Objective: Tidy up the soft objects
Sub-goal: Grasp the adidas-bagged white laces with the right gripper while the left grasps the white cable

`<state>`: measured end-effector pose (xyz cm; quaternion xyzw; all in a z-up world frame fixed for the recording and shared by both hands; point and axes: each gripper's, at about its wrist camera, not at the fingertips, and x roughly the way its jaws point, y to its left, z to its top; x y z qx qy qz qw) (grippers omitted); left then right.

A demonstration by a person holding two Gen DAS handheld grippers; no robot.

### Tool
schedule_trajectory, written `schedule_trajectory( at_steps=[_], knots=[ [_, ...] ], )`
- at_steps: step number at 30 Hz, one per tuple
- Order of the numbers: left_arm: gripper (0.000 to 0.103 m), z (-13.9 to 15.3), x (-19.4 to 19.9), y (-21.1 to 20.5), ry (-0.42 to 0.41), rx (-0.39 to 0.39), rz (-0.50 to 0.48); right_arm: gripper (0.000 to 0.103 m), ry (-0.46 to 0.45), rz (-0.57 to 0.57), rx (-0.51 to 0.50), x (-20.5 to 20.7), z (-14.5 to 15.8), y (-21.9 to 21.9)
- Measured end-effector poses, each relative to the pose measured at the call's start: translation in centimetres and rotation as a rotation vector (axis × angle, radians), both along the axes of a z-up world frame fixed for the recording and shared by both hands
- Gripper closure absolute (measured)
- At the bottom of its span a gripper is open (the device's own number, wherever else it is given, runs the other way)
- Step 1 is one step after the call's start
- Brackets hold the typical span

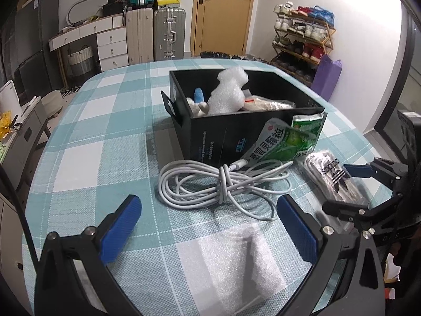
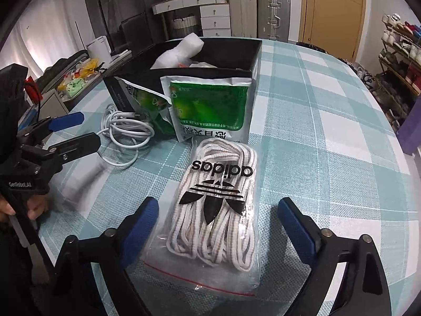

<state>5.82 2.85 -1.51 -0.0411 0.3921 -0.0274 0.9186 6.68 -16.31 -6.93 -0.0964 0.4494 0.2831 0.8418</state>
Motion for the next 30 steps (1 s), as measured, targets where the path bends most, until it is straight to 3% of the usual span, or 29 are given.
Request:
schedule_trajectory(
  at_steps=[7,14,25,28,30],
  knots=[
    [0.000,-0.8,1.0,0.4,0.060,-0.035,0.034,0.025,-0.020,0.020,-0.012,-0.1,0.0,0.2],
    [0.000,-1.6,1.6,0.8,0.097,-0.071,0.054,0.025,-0.024,0.034,-0.016,-0.3,0.0,0.2],
    [0.000,-1.6,2.2,0.6,0.112,-0.044,0.054,0.025,-0.027,0.039,-0.012,-0.4,0.0,0.1],
    [0.003,-1.6,2.3,0.6,0.112,-0.050,0.058,0.025,-0.028,0.040,-0.009,-0.4,0.1,0.0],
    [0.011,-1.5,2.2,0.6,0.102,-0.056,0.057,0.025,-0.026,0.042,-0.005,-0.4,0.1,0.0]
  ],
)
